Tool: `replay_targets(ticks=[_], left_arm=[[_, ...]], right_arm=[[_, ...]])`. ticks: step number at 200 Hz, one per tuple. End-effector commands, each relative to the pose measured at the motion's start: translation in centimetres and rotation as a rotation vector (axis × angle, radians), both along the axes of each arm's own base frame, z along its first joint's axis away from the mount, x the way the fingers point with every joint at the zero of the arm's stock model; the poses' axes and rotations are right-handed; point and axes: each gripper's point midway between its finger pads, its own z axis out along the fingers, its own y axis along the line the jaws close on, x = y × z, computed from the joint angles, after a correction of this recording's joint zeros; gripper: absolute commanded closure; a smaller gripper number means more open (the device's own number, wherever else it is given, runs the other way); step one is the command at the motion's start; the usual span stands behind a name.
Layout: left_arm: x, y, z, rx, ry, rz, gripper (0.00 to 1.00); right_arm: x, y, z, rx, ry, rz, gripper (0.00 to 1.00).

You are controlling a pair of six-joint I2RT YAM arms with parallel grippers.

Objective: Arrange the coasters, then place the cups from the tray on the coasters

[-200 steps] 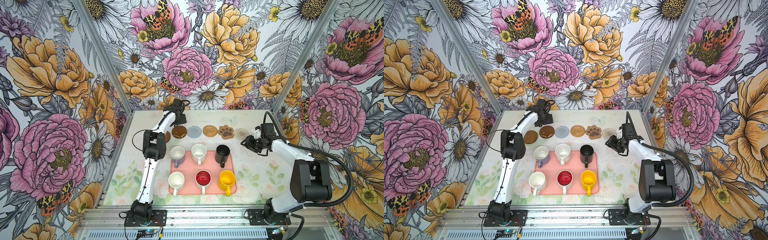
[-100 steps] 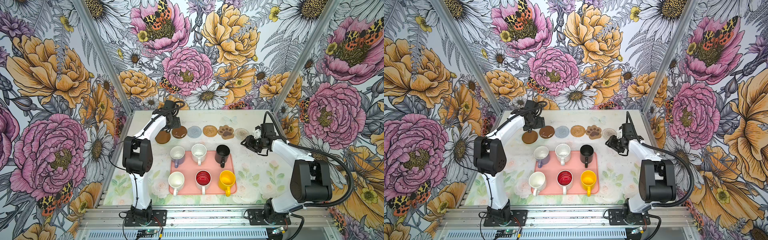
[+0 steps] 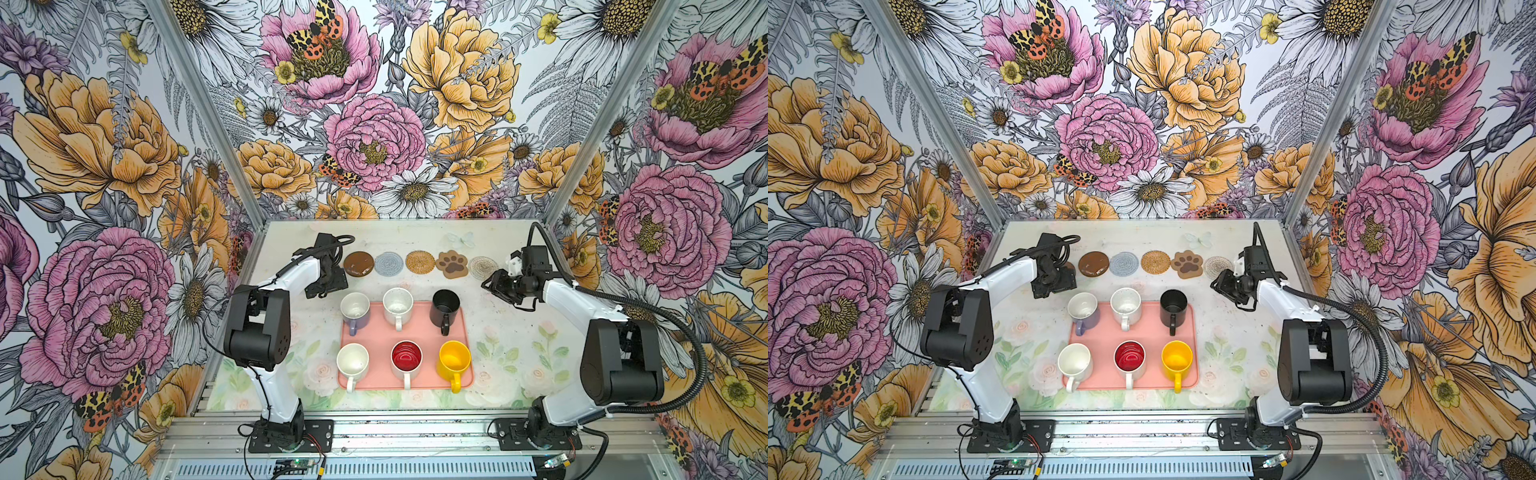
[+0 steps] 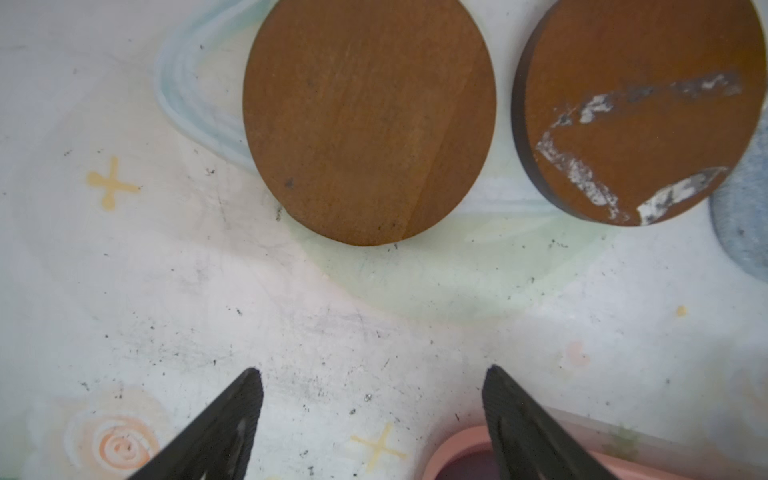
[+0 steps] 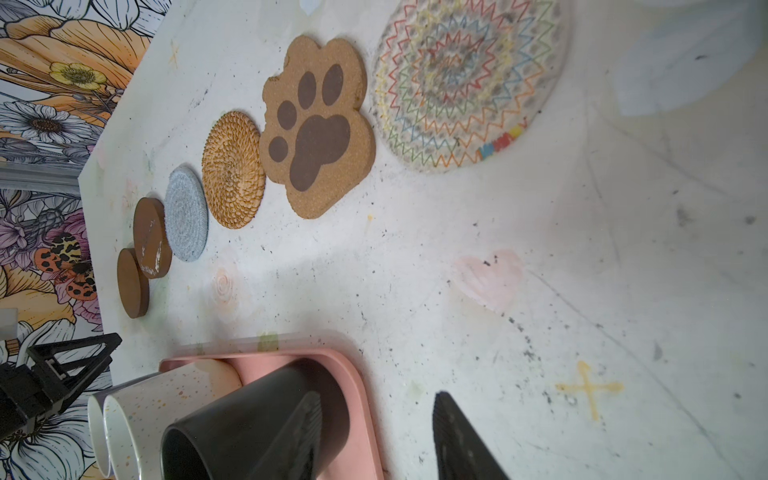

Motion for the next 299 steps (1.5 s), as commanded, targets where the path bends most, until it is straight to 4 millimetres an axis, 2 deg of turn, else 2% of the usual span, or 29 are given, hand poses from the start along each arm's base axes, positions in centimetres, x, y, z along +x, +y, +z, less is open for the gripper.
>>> replay_targets(ticks=[1,25,47,49,52,114,131,166,299], left_arm=[[1.0,0.6,0.6,-0.035,-0.064,0.042,0.19],[0.9,1.5,-0.3,-0.027,-0.051,0.069,0.28],[1.2,2.0,-0.2,-0.035,-0.063,0.080,0.36],[1.1,2.0,-1.3,-0.032,-0.037,0.081,0.36],[1.0,2.1,-1.7,-0.032,-0.027,0.082,0.38],[1.1,2.5,-4.0,-0.060,0.011,0.102,0.58],[1.2,2.7,-4.3,-0.068,0.006,0.118,0.61],[1.9,2.7,-4.9,-0.087,0.008,0.120,0.81],[4.9,3.4,-5.7,-0.096,-0.003,0.140,0.90]], right_arm=[[0.3,0.1,-0.1,0.009,-0.009,-0.007,0.55],[0.2,0.1,-0.3,0.009,-0.002,-0.012,0.56],[0.2,0.1,-0.2,0.008,-0.003,-0.019,0.58],[0.3,0.1,-0.1,0.008,-0.005,-0.019,0.58],[0.2,0.1,-0.2,0.008,-0.003,-0.021,0.58],[0.5,0.6,0.3,0.009,-0.010,-0.025,0.60],[0.7,0.8,0.4,0.008,-0.012,-0.022,0.61],[0.9,1.2,0.4,0.006,-0.010,-0.019,0.62],[1.4,1.5,0.3,0.010,-0.001,-0.016,0.65]])
